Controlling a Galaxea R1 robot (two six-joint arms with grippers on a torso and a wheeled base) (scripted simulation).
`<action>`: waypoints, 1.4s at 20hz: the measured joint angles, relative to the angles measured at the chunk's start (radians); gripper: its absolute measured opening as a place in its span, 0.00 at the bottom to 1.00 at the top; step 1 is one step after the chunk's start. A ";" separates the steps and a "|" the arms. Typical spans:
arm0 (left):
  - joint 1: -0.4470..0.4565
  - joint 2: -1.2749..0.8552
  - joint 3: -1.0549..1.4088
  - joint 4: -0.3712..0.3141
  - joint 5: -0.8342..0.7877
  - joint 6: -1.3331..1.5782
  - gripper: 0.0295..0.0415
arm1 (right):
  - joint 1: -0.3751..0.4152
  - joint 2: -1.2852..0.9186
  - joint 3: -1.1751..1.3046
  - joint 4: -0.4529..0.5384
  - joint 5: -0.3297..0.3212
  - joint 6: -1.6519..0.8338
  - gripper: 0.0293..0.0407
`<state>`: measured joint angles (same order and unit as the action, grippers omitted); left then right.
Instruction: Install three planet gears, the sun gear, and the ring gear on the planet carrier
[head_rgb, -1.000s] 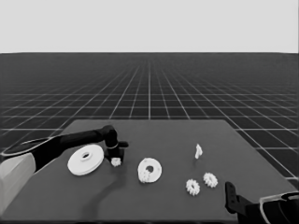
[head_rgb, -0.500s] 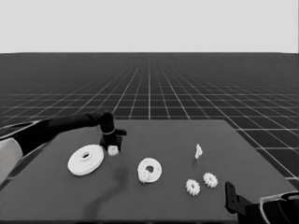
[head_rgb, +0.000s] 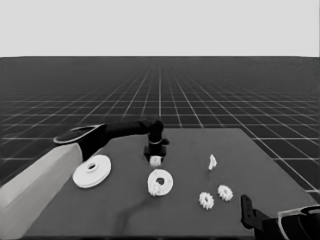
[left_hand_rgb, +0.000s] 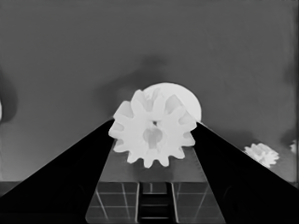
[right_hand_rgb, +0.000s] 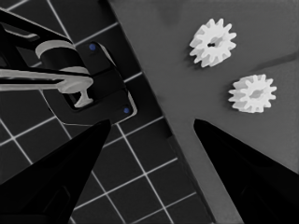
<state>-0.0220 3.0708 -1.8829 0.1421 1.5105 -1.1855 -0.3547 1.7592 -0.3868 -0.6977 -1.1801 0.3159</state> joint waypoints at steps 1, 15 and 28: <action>0.054 0.012 -0.037 0.054 -0.026 0.021 0.14 | 0.000 0.000 0.000 0.000 0.000 0.000 0.81; 0.142 0.043 -0.127 0.124 -0.074 0.068 0.74 | 0.000 0.000 0.000 0.000 0.000 0.000 0.81; 0.002 0.002 -0.004 0.002 -0.001 0.001 0.75 | 0.000 0.000 0.000 0.000 0.000 0.000 0.81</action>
<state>-0.0205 3.0732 -1.8869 0.1441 1.5096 -1.1848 -0.3547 1.7592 -0.3868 -0.6977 -1.1801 0.3159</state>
